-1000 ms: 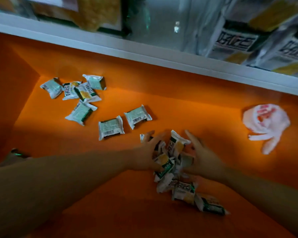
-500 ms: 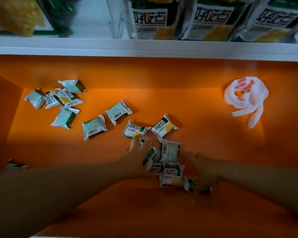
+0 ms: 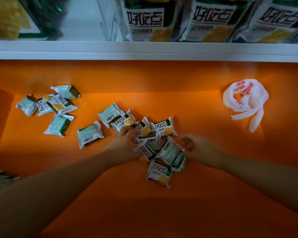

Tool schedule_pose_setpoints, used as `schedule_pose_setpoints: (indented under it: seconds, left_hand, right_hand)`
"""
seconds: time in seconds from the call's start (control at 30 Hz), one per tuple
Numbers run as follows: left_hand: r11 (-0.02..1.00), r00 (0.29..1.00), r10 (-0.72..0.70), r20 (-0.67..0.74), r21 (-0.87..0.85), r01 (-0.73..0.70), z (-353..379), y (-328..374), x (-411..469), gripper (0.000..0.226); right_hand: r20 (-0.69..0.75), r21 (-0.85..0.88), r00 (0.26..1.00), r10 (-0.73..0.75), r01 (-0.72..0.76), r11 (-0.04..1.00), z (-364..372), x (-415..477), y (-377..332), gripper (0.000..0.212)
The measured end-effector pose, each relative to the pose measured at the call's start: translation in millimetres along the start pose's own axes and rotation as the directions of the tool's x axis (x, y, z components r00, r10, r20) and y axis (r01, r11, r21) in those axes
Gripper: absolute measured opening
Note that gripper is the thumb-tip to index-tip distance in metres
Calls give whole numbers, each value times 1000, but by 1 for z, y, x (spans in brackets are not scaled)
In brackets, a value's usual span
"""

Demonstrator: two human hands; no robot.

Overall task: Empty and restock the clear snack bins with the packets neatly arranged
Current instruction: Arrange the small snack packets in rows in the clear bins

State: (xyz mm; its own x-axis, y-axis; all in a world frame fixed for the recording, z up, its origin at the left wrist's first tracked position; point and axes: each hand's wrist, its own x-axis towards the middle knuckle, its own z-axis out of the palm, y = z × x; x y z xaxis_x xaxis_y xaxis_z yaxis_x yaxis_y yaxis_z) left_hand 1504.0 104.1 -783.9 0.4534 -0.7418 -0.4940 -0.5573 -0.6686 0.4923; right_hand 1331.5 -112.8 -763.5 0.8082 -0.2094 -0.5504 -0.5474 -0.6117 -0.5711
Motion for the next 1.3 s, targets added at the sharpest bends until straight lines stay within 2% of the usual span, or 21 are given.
schedule_pose_setpoints:
  seconds: [0.07, 0.13, 0.2, 0.33, 0.47, 0.57, 0.67, 0.8, 0.87, 0.93, 1.03, 1.13, 1.3]
  left_hand:
    - [998, 1000, 8, 29, 60, -9, -3, -2, 4, 91]
    - [993, 997, 14, 72, 117, -23, -8, -1, 9, 96]
    - [991, 993, 39, 115, 125, -53, -13, 2, 13, 95]
    - [996, 990, 19, 138, 83, -31, -11, 9, 14, 86]
    - [995, 986, 50, 157, 83, -63, -12, 17, 12, 78]
    - [989, 982, 18, 187, 143, -45, -10, 19, 14, 79]
    - [974, 981, -8, 196, 225, -38, -6, 23, 17, 78]
    - [983, 975, -37, 218, 184, -4, -5, 28, 18, 72]
    - [987, 978, -40, 203, 158, 8, -3, 30, 17, 69]
    - [989, 982, -37, 186, 149, 9, -1, 31, 15, 67]
    - [990, 988, -32, 150, 141, 11, 3, 29, 13, 66]
    - [990, 994, -42, 106, 138, 27, 5, 27, 12, 66]
    - [994, 996, -49, 79, 104, 41, 0, 19, 11, 65]
  right_hand:
    - [-12, -27, 998, -64, 64, 998, -2, 0, -3, 63]
    - [69, -115, 993, -101, 108, 987, 3, -3, -4, 87]
    - [127, -181, 987, -97, 119, 976, 13, -5, -7, 98]
    - [185, -213, 978, -97, 136, 968, 26, 2, -15, 94]
    - [228, -243, 973, -42, 98, 965, 24, 16, -14, 105]
    - [226, -247, 974, -14, 71, 966, 22, 22, -13, 109]
    - [231, -248, 973, 13, 46, 968, 23, 24, -14, 105]
    - [269, -250, 963, 7, 63, 966, 20, 26, -13, 101]
    - [315, -257, 948, -41, 127, 958, 15, 28, -13, 89]
    - [327, -200, 943, -58, 129, 971, 9, 31, -12, 77]
    - [294, -141, 953, -72, 118, 983, 9, 30, -9, 83]
    - [317, -330, 948, -38, 148, 932, 17, 24, -10, 97]
    - [345, -440, 931, -115, 269, 857, 19, 17, -12, 103]
